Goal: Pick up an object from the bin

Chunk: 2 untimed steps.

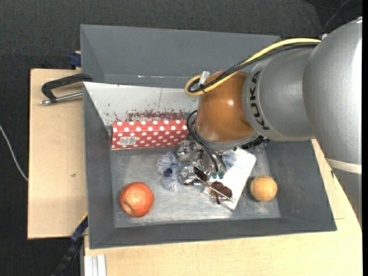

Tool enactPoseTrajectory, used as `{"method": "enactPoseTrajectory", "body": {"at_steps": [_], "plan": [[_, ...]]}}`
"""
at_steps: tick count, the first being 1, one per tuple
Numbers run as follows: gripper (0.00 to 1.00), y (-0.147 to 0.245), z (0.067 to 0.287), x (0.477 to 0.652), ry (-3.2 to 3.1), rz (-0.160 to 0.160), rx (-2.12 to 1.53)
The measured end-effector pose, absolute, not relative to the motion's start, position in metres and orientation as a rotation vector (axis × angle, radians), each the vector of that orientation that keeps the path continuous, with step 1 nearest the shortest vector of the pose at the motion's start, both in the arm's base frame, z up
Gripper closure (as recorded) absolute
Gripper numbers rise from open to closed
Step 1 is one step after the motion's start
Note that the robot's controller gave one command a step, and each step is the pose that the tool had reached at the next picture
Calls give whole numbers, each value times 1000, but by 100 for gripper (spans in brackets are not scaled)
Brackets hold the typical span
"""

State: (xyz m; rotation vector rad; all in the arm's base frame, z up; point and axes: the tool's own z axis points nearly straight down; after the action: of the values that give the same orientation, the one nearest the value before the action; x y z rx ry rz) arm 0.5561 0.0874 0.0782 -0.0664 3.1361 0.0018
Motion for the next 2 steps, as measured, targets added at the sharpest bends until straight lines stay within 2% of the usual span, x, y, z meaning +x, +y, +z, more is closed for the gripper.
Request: {"method": "enactPoseTrajectory", "body": {"at_steps": [1,2], "plan": [[100,88,89,554,3142,1,-67],[100,88,112,554,3145,1,-66]]}}
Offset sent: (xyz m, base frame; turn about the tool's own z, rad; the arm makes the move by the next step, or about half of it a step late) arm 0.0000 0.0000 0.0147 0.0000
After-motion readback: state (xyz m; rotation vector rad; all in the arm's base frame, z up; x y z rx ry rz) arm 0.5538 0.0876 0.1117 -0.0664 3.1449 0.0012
